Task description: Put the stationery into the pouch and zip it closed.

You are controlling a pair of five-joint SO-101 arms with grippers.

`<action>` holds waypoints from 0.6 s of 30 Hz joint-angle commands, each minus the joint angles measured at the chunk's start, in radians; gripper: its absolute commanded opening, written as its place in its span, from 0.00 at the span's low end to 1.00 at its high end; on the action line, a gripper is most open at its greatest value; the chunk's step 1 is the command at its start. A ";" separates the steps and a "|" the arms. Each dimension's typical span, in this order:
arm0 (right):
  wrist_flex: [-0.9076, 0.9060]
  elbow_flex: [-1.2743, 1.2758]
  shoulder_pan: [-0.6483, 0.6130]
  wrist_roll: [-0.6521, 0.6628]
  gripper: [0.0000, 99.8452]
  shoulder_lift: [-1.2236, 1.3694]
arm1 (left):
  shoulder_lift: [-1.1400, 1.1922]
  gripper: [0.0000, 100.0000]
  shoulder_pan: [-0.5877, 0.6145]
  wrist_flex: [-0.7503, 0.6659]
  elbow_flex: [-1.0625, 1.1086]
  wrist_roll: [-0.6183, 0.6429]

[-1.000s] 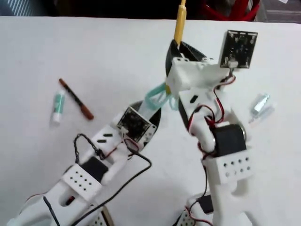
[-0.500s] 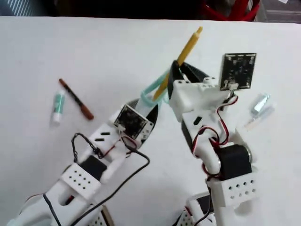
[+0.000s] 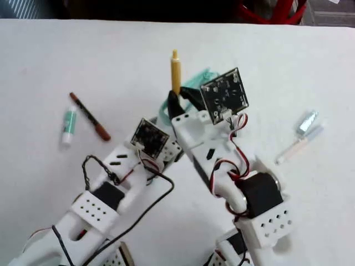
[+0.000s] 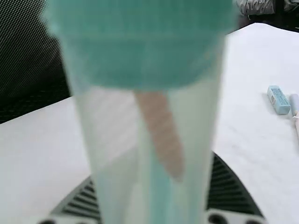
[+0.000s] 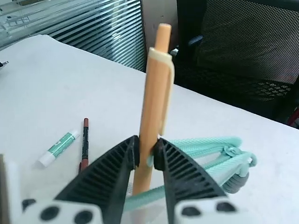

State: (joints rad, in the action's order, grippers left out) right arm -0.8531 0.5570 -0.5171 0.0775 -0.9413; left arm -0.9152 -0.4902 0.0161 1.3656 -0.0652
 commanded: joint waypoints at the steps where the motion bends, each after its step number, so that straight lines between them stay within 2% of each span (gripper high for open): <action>1: 0.016 -0.005 0.016 0.009 0.02 0.019 | -0.018 0.22 -0.001 0.014 -0.034 0.009; 4: 0.016 -0.005 0.016 0.011 0.02 0.041 | -0.084 0.22 0.010 0.029 -0.032 0.009; 11: 0.016 -0.020 0.010 0.015 0.02 0.045 | -0.372 0.22 0.068 0.167 0.015 0.008; 18: -0.013 -0.051 0.007 0.017 0.02 0.051 | -0.503 0.22 0.064 0.170 0.081 0.012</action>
State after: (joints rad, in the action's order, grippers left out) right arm -0.8485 0.5462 -0.5155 0.0806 -0.8922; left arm -1.3832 -0.4365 0.1834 1.4530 -0.0652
